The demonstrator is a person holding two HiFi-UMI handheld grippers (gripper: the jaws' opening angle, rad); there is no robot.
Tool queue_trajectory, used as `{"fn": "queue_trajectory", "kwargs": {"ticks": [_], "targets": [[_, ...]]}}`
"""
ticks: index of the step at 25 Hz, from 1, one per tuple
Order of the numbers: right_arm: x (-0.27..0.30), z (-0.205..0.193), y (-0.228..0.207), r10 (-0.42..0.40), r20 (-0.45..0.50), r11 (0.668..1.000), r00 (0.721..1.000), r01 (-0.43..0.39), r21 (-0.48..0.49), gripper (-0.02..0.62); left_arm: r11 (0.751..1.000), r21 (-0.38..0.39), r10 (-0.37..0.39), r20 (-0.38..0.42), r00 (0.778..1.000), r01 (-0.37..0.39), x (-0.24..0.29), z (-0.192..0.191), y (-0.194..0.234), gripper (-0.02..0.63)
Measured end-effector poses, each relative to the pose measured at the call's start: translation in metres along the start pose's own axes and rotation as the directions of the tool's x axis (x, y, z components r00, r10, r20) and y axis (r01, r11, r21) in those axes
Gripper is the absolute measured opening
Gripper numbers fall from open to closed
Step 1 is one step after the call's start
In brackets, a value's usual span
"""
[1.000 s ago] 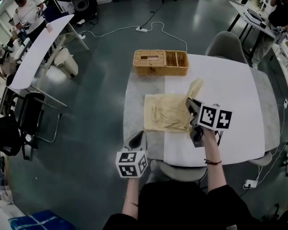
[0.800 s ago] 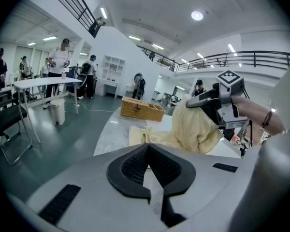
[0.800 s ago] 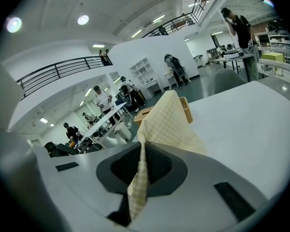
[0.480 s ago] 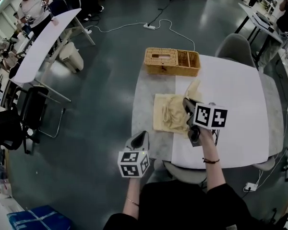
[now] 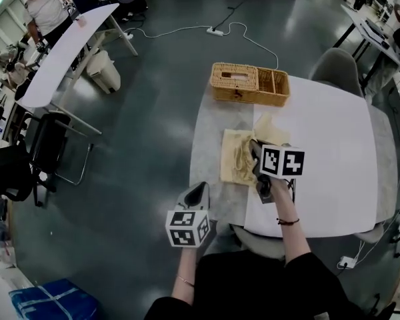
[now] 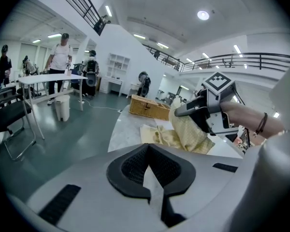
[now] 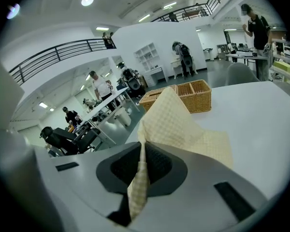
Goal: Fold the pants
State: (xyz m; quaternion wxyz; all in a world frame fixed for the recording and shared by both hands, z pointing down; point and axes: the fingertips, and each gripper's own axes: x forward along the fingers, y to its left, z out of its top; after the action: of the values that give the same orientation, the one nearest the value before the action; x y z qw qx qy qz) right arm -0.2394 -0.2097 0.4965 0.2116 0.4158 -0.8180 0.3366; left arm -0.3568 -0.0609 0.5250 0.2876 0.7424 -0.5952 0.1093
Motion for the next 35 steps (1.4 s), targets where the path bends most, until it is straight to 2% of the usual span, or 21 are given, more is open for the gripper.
{"fn": "queue_trajectory", "kwargs": {"ticks": [15,24,35], "targets": [[0.059,-0.028,0.001,-0.070,-0.091,0.997,0.993,0.067,-0.029,0.028,0.999,-0.031,0.009,-0.032,0.999,-0.010,0.004,-0.013,0.018,0.008],[0.073,-0.038,0.004,-0.134,-0.096,0.990,0.986,0.128,-0.061,0.029,0.999,-0.044,0.014,-0.039,0.999,-0.016,0.003,-0.017,0.025,0.008],[0.082,-0.044,0.014,-0.142,-0.089,0.987,0.986,0.133,-0.094,0.031,0.999,-0.047,0.001,-0.044,0.999,-0.003,0.007,-0.019,0.025,0.008]]}}
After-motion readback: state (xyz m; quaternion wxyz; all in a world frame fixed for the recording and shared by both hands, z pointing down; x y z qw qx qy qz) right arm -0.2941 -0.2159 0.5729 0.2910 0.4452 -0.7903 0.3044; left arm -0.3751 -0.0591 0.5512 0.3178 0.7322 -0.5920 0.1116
